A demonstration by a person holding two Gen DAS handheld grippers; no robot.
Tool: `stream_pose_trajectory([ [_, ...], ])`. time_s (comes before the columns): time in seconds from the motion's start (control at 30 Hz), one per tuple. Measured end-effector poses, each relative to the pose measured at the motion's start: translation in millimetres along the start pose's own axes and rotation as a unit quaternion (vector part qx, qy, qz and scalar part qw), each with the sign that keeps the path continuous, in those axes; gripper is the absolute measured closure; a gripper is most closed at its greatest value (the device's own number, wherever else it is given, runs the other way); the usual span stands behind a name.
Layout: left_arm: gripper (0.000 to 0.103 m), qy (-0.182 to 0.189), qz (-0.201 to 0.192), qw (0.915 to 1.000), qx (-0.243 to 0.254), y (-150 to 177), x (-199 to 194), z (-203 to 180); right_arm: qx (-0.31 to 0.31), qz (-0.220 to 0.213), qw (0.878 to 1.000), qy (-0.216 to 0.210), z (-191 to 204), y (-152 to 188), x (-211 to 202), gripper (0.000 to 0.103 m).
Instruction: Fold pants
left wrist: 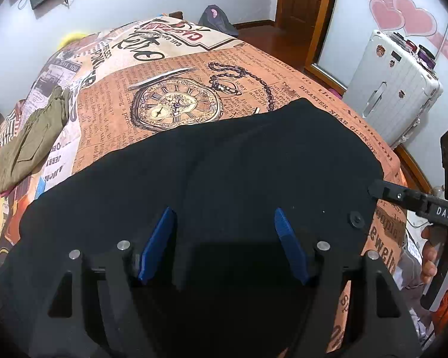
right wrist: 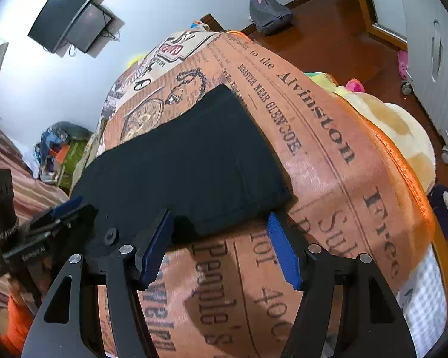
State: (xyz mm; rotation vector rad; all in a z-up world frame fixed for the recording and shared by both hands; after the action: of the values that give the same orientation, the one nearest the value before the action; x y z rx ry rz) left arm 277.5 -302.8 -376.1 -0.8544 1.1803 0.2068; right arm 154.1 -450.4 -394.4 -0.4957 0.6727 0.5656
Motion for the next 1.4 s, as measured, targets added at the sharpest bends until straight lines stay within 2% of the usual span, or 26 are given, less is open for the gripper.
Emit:
stream_pose_trajectory([
  [0.2,0.031,-0.003,-0.002,1.0000,-0.003,-1,2,-1,0.009,-0.015,1.000,-0.007,2,-7,1,0.037],
  [0.3,0.031,-0.007,-0.003,1.0000,0.000,0,2,-2,0.020,-0.025,0.999,-0.006,2,-14,0,0.053],
  [0.37,0.031,-0.007,-0.004,1.0000,-0.001,0,2,-2,0.033,-0.025,0.999,-0.013,0,-18,1,0.070],
  [0.43,0.031,-0.006,-0.004,1.0000,-0.002,0,2,-2,0.042,-0.027,0.999,-0.023,1,-22,-1,0.076],
  [0.57,0.031,0.006,-0.006,0.9999,-0.011,0,-1,-1,0.011,-0.043,0.999,-0.018,17,-28,-9,0.090],
  [0.73,0.032,0.024,-0.021,0.9988,-0.038,1,-15,6,-0.049,-0.076,0.996,-0.017,50,-39,-28,0.093],
  [1.0,0.032,-0.006,-0.067,0.9962,-0.056,6,-62,38,-0.113,-0.110,0.986,-0.054,120,-47,-48,0.094],
  [1.2,0.032,-0.036,-0.094,0.9919,-0.077,25,-98,72,-0.169,-0.113,0.976,-0.082,178,-31,-46,0.095],
  [1.4,0.032,-0.057,-0.105,0.9870,-0.108,59,-121,106,-0.227,-0.092,0.965,-0.094,226,1,-26,0.095],
])
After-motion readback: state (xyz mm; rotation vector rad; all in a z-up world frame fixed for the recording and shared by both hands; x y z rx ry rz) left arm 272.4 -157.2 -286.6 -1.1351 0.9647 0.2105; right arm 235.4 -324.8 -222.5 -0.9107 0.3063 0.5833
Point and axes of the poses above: each gripper's, at about its wrist camera, not at the fingertips, and x roughly the way its jaws point, z to its left, y to its underside, the point moved 9 cm from there along x, roughly the way its jaws point, and after that the axes turned 13 degrees about x, right-handed, at the moved point
